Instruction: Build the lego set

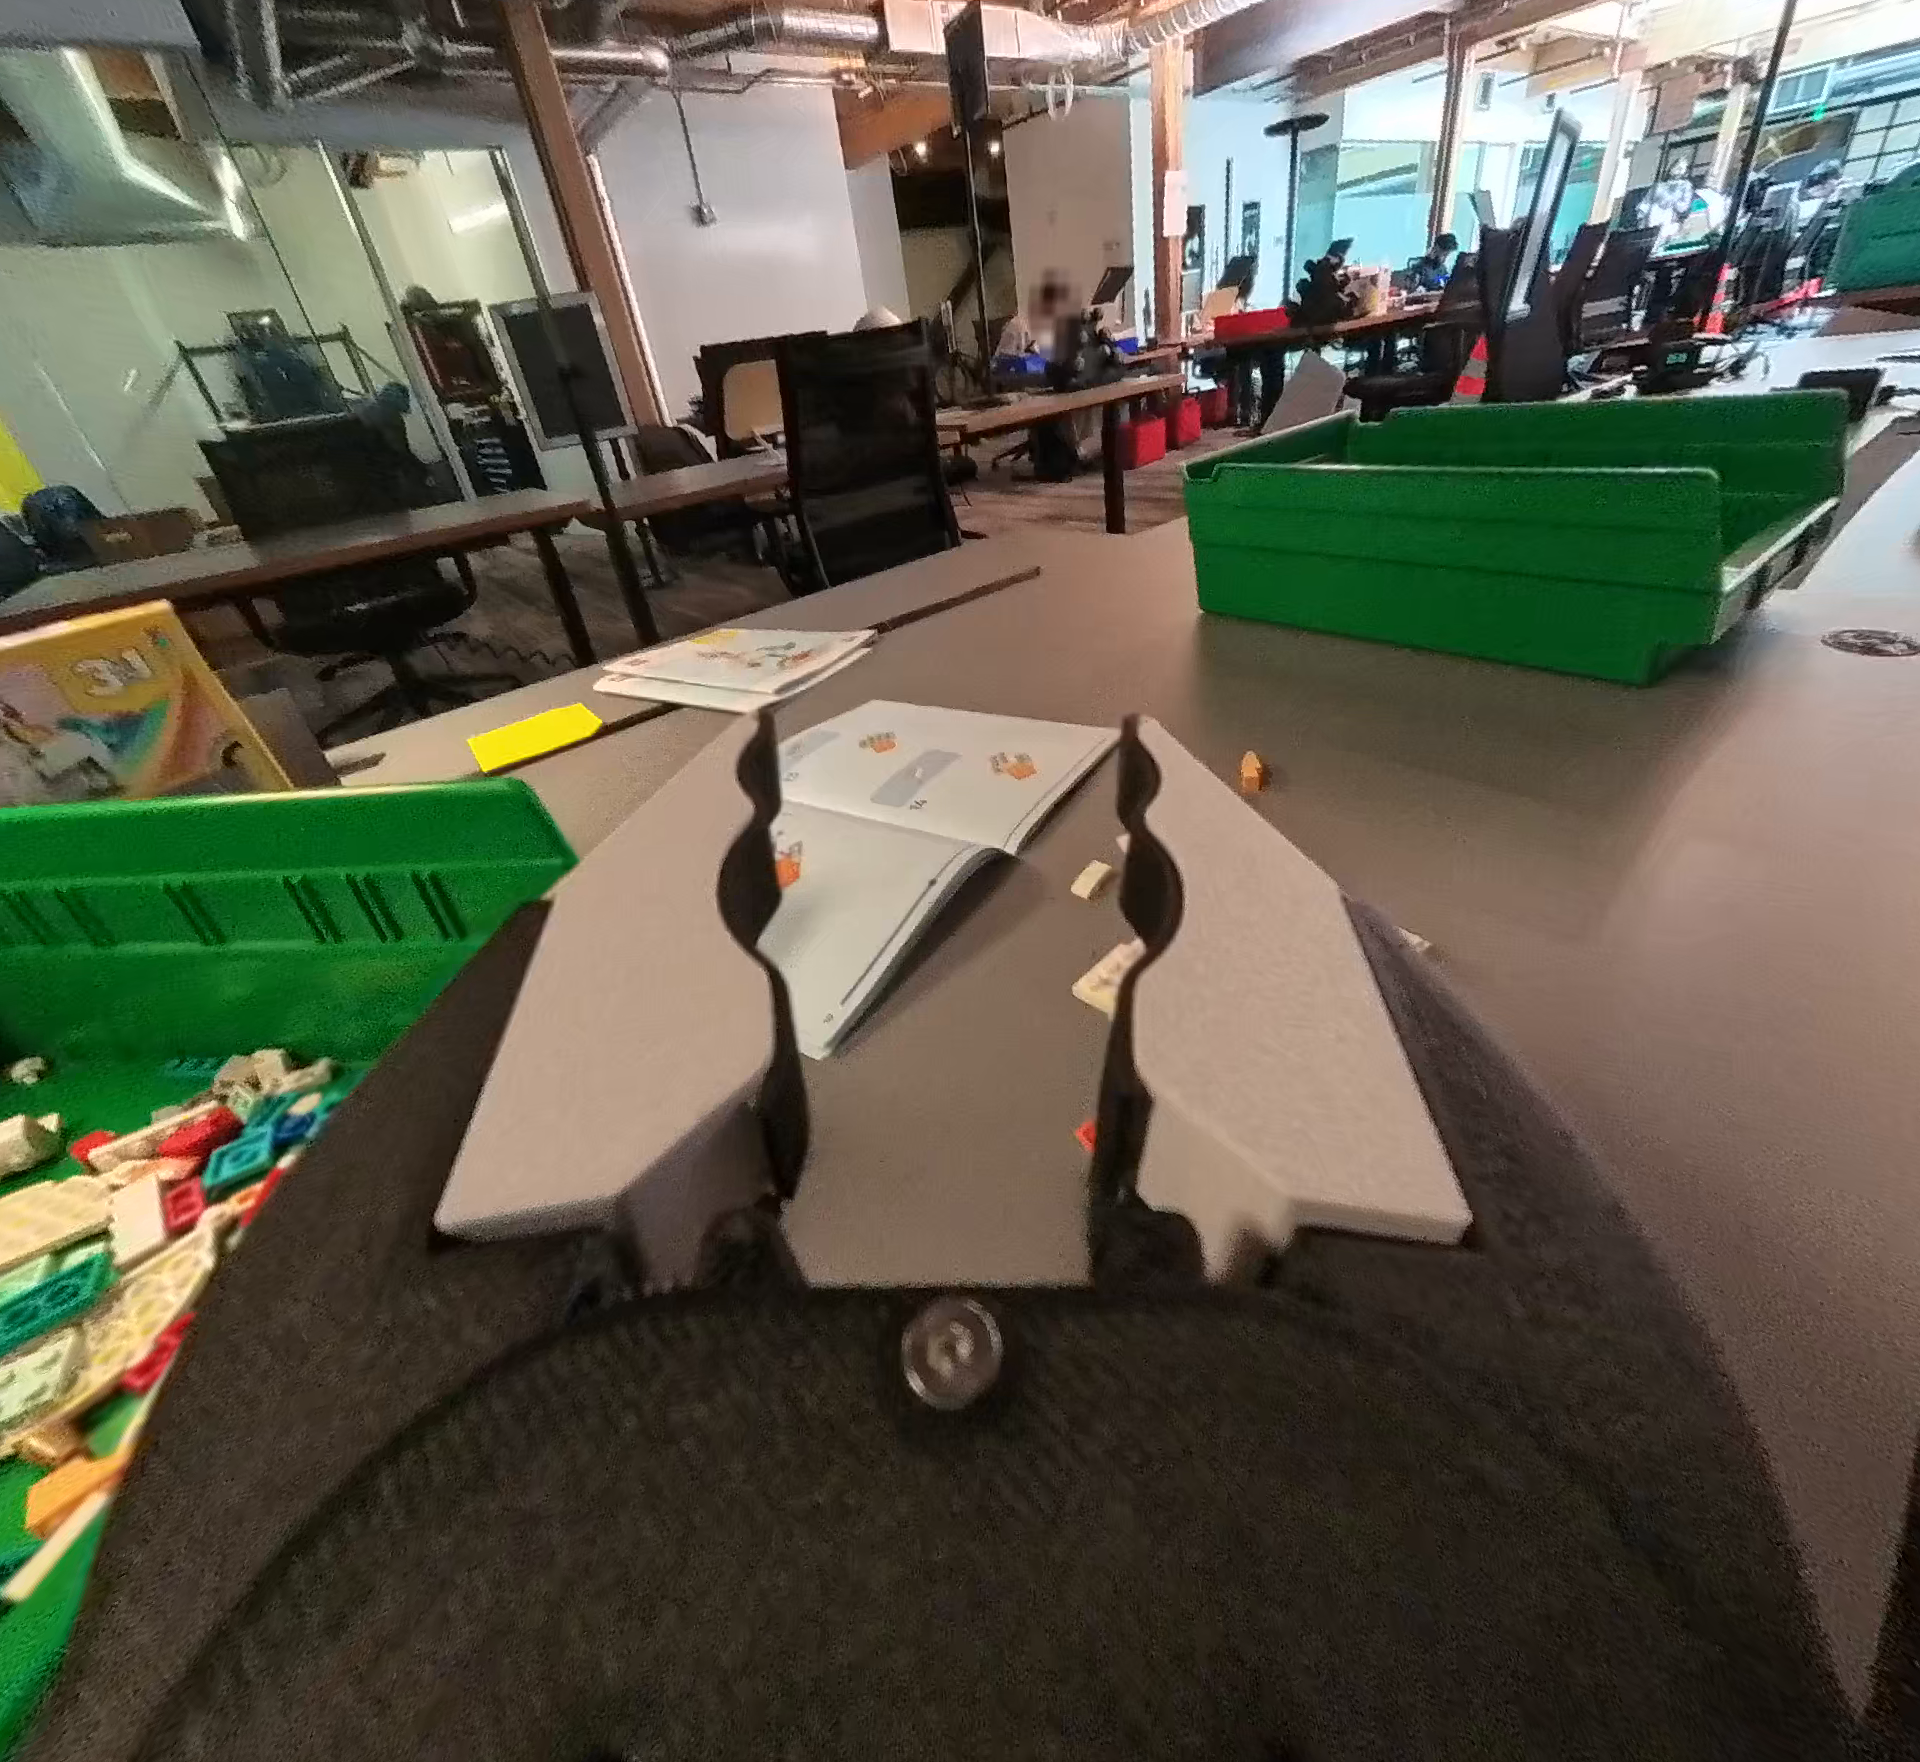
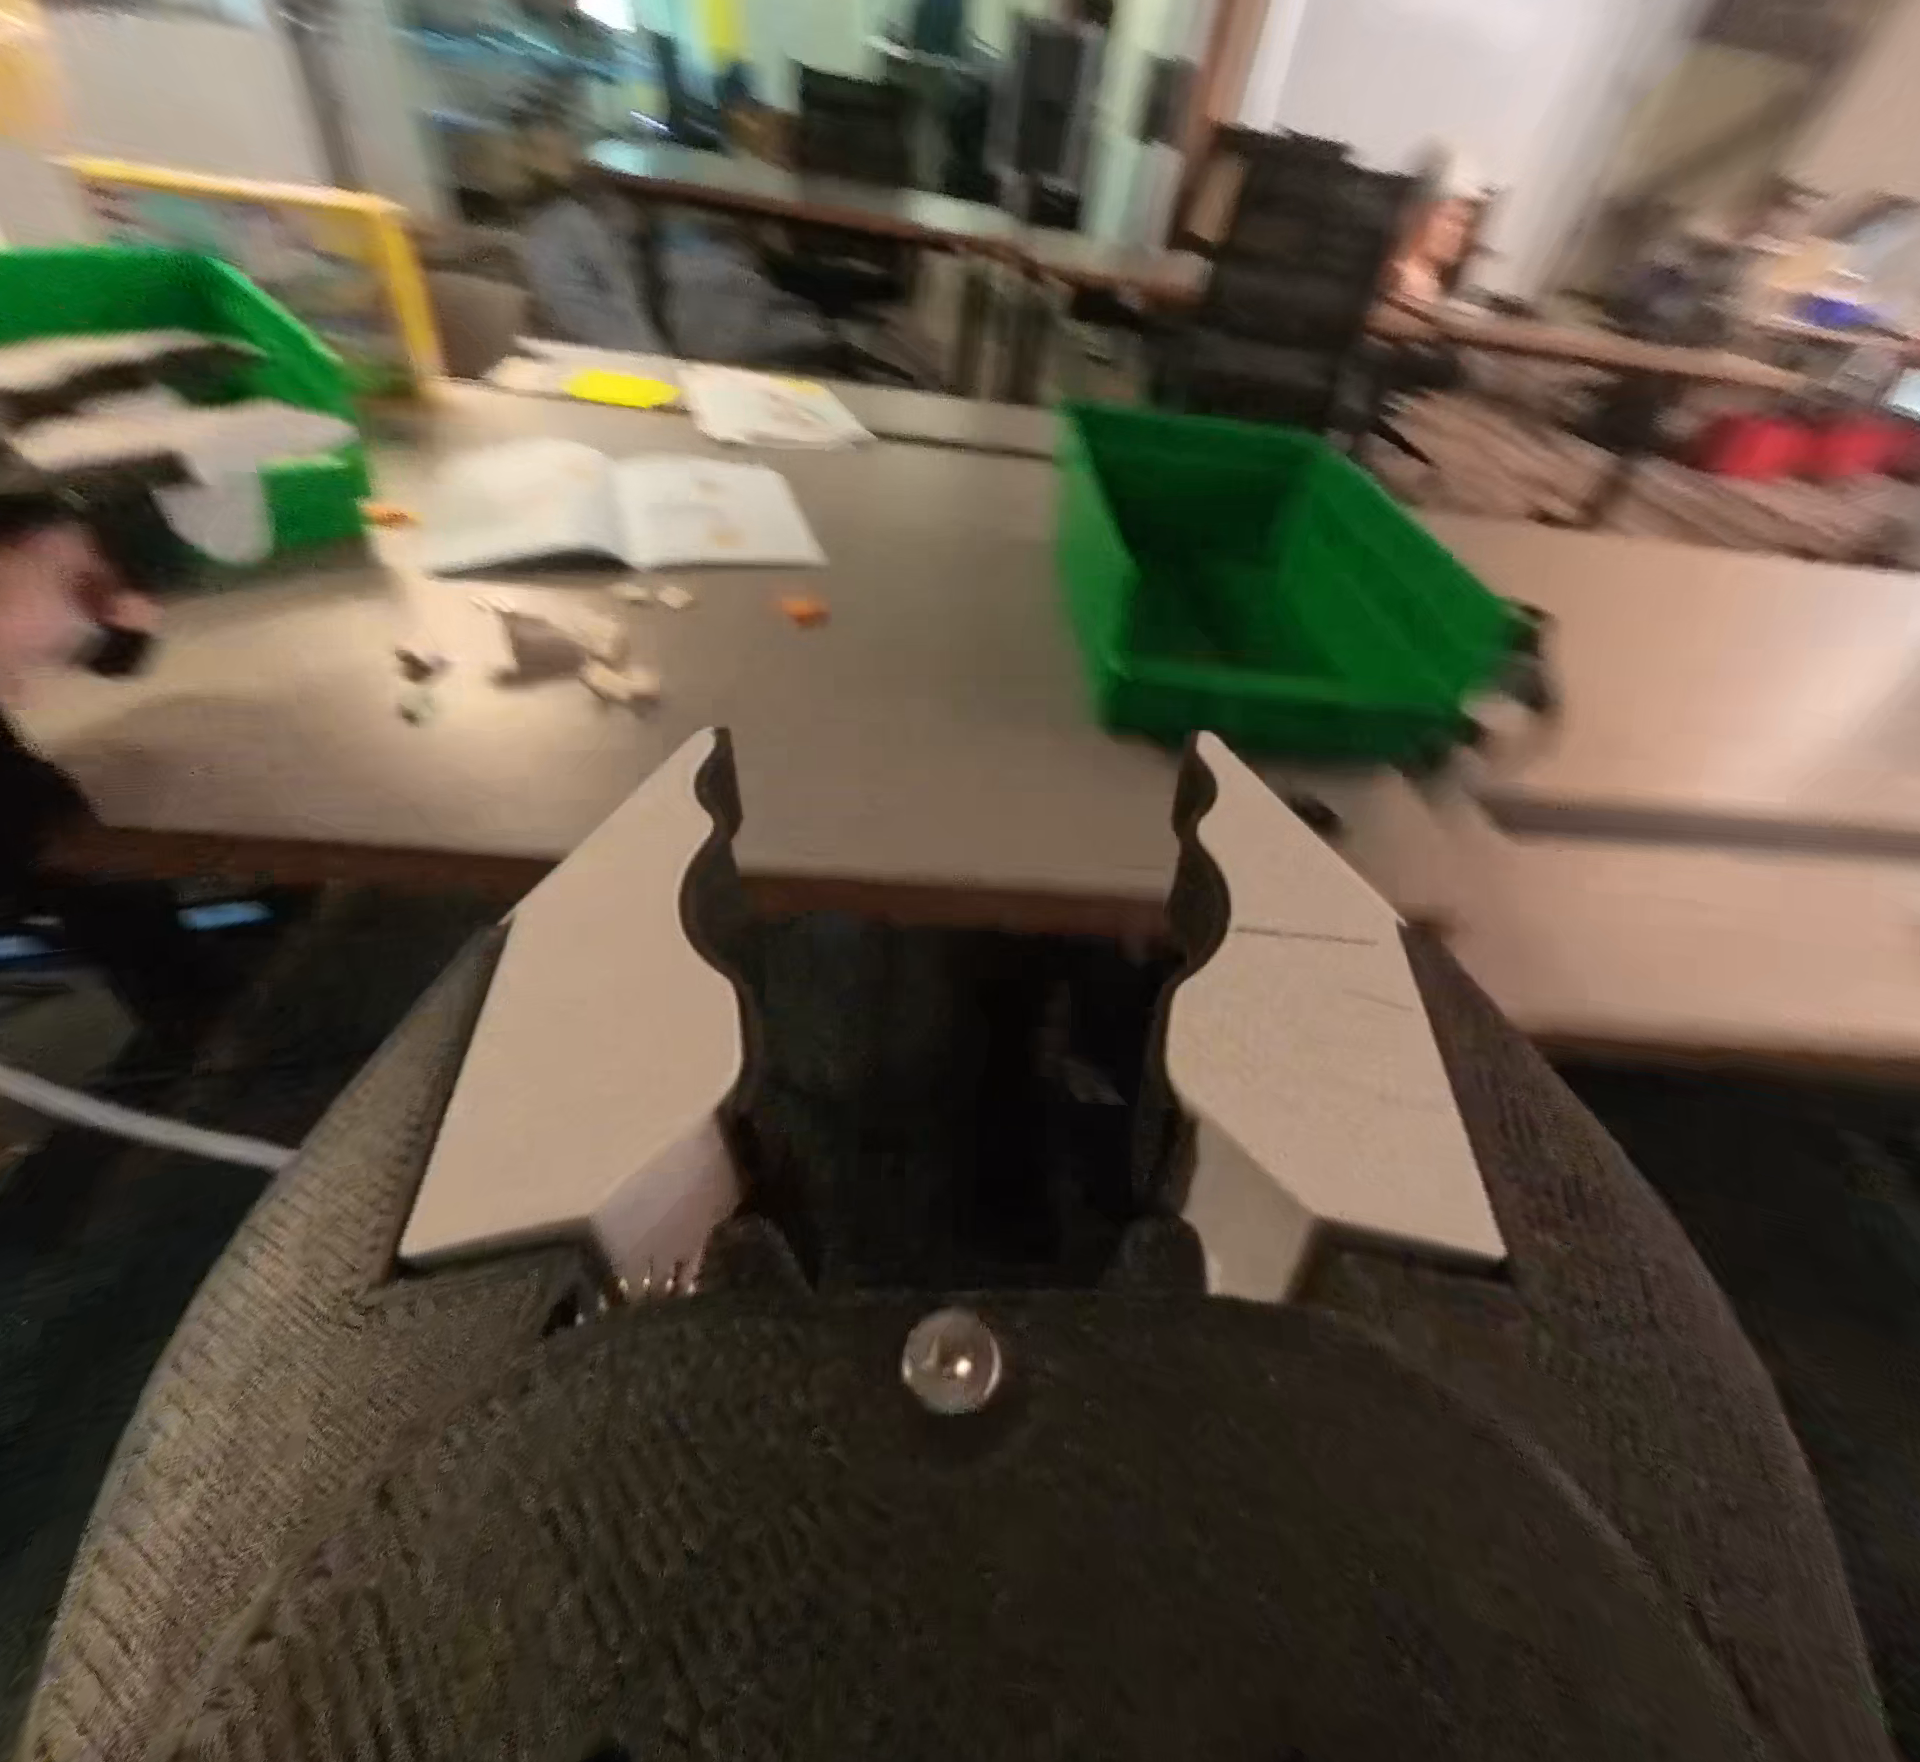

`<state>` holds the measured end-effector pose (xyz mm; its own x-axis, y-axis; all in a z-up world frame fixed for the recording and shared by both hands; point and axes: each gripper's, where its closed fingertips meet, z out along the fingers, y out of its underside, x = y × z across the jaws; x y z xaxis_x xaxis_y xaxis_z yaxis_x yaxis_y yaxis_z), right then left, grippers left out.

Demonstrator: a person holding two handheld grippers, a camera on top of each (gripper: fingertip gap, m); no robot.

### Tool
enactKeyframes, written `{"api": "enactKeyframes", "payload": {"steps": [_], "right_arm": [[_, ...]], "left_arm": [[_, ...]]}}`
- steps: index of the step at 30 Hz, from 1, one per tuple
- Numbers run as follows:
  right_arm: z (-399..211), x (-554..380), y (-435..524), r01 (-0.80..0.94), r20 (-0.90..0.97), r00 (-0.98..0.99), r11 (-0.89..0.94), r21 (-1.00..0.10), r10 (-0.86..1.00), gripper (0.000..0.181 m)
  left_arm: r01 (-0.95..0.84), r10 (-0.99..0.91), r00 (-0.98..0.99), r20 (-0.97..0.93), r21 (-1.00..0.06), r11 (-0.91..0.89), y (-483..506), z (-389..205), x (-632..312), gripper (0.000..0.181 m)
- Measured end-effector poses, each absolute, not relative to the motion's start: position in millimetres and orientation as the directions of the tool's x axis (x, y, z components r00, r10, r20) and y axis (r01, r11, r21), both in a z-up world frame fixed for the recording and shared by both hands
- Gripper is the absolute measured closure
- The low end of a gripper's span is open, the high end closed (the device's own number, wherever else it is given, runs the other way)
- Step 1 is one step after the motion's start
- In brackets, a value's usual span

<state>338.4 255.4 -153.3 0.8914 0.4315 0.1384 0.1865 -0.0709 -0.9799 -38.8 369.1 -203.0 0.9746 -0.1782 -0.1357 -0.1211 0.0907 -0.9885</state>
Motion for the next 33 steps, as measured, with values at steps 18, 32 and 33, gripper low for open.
{"api": "enactKeyframes", "payload": {"steps": [18,32,33], "right_arm": [[-221.1,140.8,479.9,0.126,0.256,0.715,0.240,-0.963,0.650,0.102],[-199.3,142.7,480.2,-0.082,0.168,0.727,0.327,-0.942,0.666,0.085],[-198.4,143.1,484.1,-0.115,0.127,0.733,0.307,-0.945,0.668,0.084]], "left_arm": [[-0.292,0.263,0.918,-0.297,-0.955,-0.058,384.4,-233.8,-97.8,0.111],[-0.451,0.197,0.877,-0.438,-0.892,0.020,383.6,-225.5,-66.6,0.115],[-0.433,0.209,0.884,-0.417,-0.901,0.031,382.4,-223.1,-69.9,0.115]]}}
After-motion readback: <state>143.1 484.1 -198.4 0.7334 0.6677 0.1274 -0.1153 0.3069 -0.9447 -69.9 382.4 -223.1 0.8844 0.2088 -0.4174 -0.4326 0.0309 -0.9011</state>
